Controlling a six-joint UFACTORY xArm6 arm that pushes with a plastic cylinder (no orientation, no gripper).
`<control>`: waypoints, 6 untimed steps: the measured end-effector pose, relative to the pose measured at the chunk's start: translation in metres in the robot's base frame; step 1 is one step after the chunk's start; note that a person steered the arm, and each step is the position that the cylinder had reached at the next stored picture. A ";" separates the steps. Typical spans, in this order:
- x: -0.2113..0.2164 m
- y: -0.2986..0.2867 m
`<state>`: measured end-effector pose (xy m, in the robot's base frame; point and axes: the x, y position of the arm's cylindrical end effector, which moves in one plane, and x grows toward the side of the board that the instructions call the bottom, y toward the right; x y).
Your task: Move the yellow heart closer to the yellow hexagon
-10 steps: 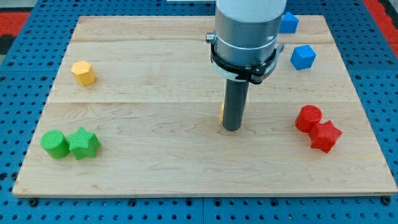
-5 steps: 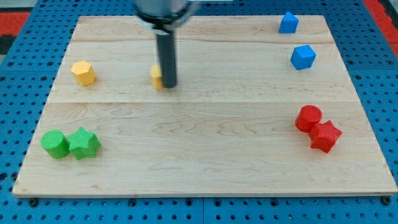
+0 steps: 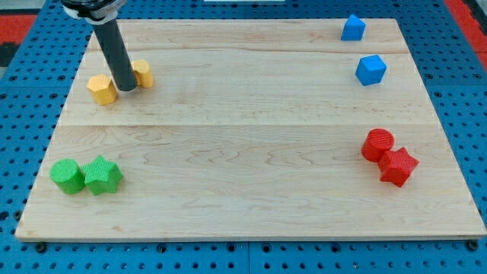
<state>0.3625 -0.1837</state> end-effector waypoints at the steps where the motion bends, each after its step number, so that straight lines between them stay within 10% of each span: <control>1: -0.007 0.039; 6: -0.043 -0.006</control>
